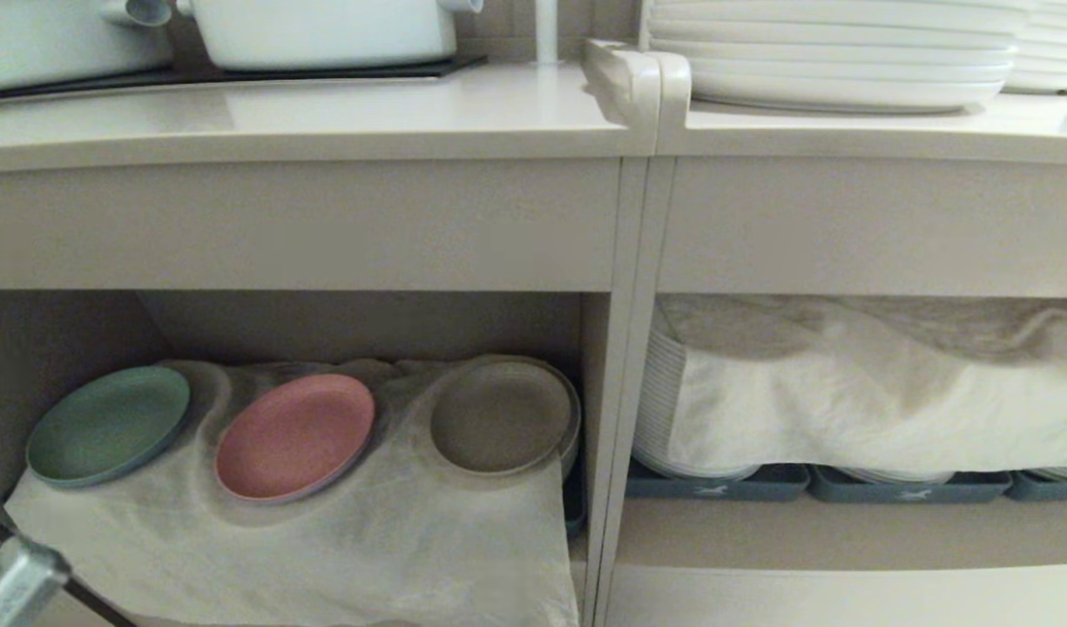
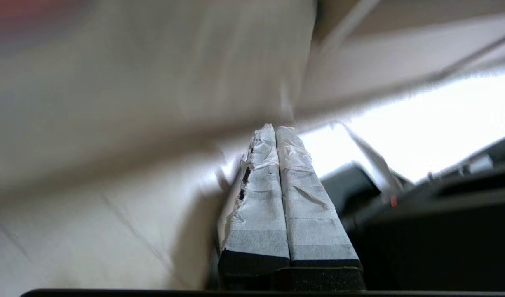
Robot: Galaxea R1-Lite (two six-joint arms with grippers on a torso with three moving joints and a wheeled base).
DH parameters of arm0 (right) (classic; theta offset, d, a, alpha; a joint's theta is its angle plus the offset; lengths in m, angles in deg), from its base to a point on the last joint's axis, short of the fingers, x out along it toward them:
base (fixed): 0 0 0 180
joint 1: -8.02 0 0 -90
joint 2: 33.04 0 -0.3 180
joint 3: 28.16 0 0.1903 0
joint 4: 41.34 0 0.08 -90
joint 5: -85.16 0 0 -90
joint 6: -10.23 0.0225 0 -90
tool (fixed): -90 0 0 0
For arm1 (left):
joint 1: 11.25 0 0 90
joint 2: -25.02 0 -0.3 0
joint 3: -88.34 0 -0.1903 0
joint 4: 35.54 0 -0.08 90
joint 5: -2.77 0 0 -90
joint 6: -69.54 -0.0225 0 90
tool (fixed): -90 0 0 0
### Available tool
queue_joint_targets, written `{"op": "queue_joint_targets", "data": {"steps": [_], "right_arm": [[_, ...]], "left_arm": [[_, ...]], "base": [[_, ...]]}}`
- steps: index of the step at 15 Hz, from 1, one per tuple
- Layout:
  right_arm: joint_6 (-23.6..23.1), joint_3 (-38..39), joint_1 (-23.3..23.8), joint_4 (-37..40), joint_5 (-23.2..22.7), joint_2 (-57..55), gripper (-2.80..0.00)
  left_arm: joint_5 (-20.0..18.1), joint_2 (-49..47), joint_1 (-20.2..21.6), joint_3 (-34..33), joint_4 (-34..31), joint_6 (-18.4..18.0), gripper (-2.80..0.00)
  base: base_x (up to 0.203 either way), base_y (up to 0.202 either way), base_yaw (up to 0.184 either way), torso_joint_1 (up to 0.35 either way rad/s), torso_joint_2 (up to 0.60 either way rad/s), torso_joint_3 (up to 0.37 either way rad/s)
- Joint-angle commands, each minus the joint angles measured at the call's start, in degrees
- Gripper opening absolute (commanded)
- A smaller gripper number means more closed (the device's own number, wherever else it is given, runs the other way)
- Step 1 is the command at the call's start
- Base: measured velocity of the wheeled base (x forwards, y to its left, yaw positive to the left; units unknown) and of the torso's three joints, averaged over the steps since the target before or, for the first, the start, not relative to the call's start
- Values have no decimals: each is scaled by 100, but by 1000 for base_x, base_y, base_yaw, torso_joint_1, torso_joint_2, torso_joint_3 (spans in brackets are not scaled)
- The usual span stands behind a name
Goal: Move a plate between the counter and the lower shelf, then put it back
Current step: Pick up the plate in the cupboard
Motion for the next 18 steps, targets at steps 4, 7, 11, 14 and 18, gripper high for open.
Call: {"op": "queue_joint_targets", "data": {"steps": [4,7,11,14,18], "right_arm": [[2,1,-2,-1,1,-7,-280],[2,1,-2,-1,1,-7,-280],[2,1,-2,-1,1,-7,-280],[2,1,-2,-1,1,-7,-280],[2,1,-2,-1,1,-7,-280]], "left_arm": [[-18,-1461,-23,-234,252,488,-280],[138,-2404,-23,-206,945,758,-280],[703,-3492,-175,109,1823,1332,-280],[1531,-3816,-1058,586,1979,2019,-280],[2387,-4313,-2123,1161,1998,3141,-280]], "base": [[0,0,0,0,0,0],[0,0,0,0,0,0],[0,0,0,0,0,0],[0,0,0,0,0,0],[0,0,0,0,0,0]]}}
